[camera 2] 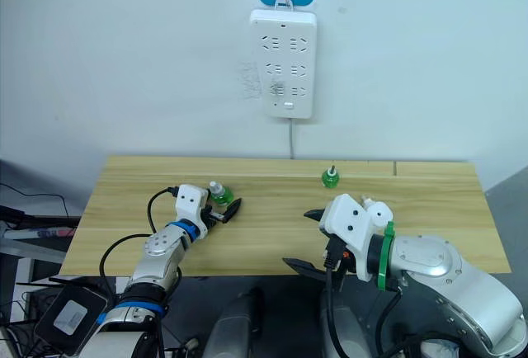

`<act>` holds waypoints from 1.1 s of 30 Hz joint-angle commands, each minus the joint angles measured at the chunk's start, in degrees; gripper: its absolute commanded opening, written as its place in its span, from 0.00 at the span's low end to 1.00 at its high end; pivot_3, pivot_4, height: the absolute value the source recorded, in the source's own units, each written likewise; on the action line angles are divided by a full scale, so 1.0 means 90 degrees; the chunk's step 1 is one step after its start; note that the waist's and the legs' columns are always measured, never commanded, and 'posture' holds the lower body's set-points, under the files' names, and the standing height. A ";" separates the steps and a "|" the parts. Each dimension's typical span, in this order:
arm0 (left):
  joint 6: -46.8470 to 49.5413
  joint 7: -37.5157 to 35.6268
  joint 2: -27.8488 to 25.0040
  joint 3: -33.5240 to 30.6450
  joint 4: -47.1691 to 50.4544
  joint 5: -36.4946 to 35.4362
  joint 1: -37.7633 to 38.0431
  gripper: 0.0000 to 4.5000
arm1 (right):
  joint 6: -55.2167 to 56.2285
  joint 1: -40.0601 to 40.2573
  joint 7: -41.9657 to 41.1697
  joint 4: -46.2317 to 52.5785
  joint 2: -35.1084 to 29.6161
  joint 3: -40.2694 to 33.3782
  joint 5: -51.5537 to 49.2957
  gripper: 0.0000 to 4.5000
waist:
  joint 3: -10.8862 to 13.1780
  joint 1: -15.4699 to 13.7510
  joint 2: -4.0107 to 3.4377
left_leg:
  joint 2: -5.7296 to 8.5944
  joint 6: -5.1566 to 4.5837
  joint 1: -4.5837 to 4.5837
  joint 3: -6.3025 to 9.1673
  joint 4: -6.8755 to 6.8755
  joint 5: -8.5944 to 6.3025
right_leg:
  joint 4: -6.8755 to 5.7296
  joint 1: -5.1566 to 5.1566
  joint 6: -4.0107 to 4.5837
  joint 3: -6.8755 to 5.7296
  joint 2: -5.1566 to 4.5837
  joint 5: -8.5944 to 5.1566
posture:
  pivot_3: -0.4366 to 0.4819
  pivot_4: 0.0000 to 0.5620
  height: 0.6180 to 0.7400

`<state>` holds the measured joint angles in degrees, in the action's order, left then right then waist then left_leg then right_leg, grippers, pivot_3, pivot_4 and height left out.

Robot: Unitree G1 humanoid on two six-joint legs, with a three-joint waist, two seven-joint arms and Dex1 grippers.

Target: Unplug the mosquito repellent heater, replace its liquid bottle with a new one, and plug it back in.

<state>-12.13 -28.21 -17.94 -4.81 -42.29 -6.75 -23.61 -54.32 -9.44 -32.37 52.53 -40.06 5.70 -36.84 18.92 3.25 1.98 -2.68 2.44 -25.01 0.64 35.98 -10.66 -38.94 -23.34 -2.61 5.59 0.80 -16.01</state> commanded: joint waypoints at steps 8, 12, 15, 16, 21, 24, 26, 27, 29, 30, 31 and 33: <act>-0.0458 -0.0588 -0.0352 0.0283 0.0601 0.0253 0.0340 0.50 | 0.0398 0.0010 0.0154 -0.0025 -0.0082 0.0062 0.0333 1.00 | 0.0011 0.0018 0.0002 | -0.0002 0.0011 -0.0003 -0.0002 -0.0007 -0.0006 | 0.0007 -0.0005 -0.0005 0.0001 -0.0003 -0.0003 | 0.37 0.62 1.00; 0.0803 -0.2096 -0.0783 0.0829 0.2679 -0.0360 0.0736 0.50 | 0.0492 -0.0129 0.0178 -0.0106 0.0141 0.0085 0.0273 1.00 | 0.0011 0.0019 0.0002 | -0.0009 0.0021 -0.0024 0.0001 -0.0016 -0.0006 | 0.0006 -0.0029 -0.0006 -0.0002 -0.0004 -0.0004 | 0.39 0.55 1.00; 0.1613 -0.3054 -0.1156 0.1232 0.3686 -0.0673 0.0509 0.50 | 0.0305 -0.0446 0.0156 -0.0360 0.0401 0.0048 -0.0043 1.00 | -0.0002 -0.0007 0.0003 | -0.0005 0.0042 -0.0054 0.0019 -0.0013 0.0007 | 0.0005 -0.0046 -0.0006 -0.0018 -0.0005 -0.0004 | 0.40 0.49 1.00; 0.1978 -0.3391 -0.1269 0.1384 0.4013 -0.0828 0.0251 0.50 | 0.0284 -0.0608 0.0178 -0.0453 0.0516 0.0043 -0.0103 1.00 | -0.0005 -0.0007 0.0005 | -0.0002 0.0042 -0.0059 0.0022 -0.0008 0.0008 | 0.0005 -0.0048 -0.0006 -0.0020 -0.0006 -0.0004 | 0.40 0.47 1.00; 0.2964 -0.4393 -0.1510 0.1830 0.4551 -0.1181 -0.0744 0.50 | 0.0264 -0.1247 0.0282 -0.0903 0.0857 0.0211 -0.0001 1.00 | -0.0042 0.0006 0.0010 | 0.0020 0.0044 -0.0105 0.0030 0.0009 0.0022 | -0.0003 -0.0083 -0.0013 -0.0032 0.0004 0.0011 | 0.40 0.39 1.00; 0.3127 -0.4677 -0.1477 0.1955 0.4579 -0.1216 -0.1052 0.50 | 0.0287 -0.1524 0.0361 -0.1135 0.0986 0.0406 0.0139 1.00 | -0.0139 0.0048 0.0012 | 0.0023 0.0044 -0.0105 0.0027 0.0003 0.0020 | -0.0001 -0.0087 -0.0012 -0.0032 0.0004 0.0011 | 0.38 0.35 1.00; 0.3205 -0.4763 -0.1369 0.1999 0.4540 -0.1247 -0.1201 0.50 | 0.0394 -0.1652 0.0499 -0.1328 0.1182 0.0527 0.0304 1.00 | -0.0171 0.0083 0.0013 | 0.0021 0.0045 -0.0105 0.0029 -0.0001 0.0019 | -0.0002 -0.0090 0.0003 -0.0036 0.0010 0.0019 | 0.38 0.34 1.00; 0.3203 -0.4786 -0.1339 0.2008 0.4496 -0.1238 -0.1234 0.50 | 0.0428 -0.1685 0.0535 -0.1401 0.1256 0.0555 0.0360 1.00 | -0.0175 0.0099 0.0012 | 0.0018 0.0045 -0.0106 0.0032 -0.0001 0.0019 | -0.0002 -0.0091 0.0004 -0.0041 0.0014 0.0019 | 0.38 0.34 1.00; 0.2971 -0.4846 -0.1286 0.2055 0.4321 -0.1111 -0.1268 0.50 | 0.0537 -0.1803 0.0630 -0.1608 0.1382 0.0688 0.0603 1.00 | -0.0197 0.0129 0.0013 | 0.0017 0.0045 -0.0107 0.0040 0.0000 0.0020 | -0.0005 -0.0091 0.0005 -0.0050 0.0015 0.0020 | 0.37 0.31 1.00; 0.2871 -0.4864 -0.1263 0.2061 0.4253 -0.1062 -0.1280 0.50 | 0.0582 -0.1844 0.0642 -0.1682 0.1419 0.0752 0.0706 1.00 | -0.0209 0.0149 0.0013 | 0.0017 0.0046 -0.0108 0.0040 0.0001 0.0020 | -0.0007 -0.0091 0.0010 -0.0050 0.0015 0.0023 | 0.37 0.31 1.00; 0.2846 -0.4908 -0.1259 0.2077 0.4223 -0.1050 -0.1289 0.50 | 0.0631 -0.1873 0.0636 -0.1742 0.1440 0.0821 0.0797 1.00 | -0.0223 0.0161 0.0013 | 0.0019 0.0046 -0.0108 0.0038 0.0003 0.0020 | -0.0007 -0.0090 0.0015 -0.0048 0.0014 0.0026 | 0.37 0.30 1.00; 0.2785 -0.4969 -0.1253 0.2092 0.4193 -0.1037 -0.1292 0.50 | 0.0724 -0.1876 0.0589 -0.1828 0.1451 0.0933 0.0954 1.00 | -0.0258 0.0167 0.0014 | 0.0021 0.0046 -0.0109 0.0036 0.0006 0.0020 | -0.0007 -0.0090 0.0016 -0.0045 0.0012 0.0027 | 0.38 0.30 1.00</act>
<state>14.33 -72.15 -29.51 13.83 -5.36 -15.74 -34.50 -49.57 -25.79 -27.03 35.02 -27.20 13.41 -29.38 16.60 4.75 2.11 -2.48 2.85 -26.00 0.98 36.04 -10.48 -39.01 -24.15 -2.46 5.18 0.91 -15.76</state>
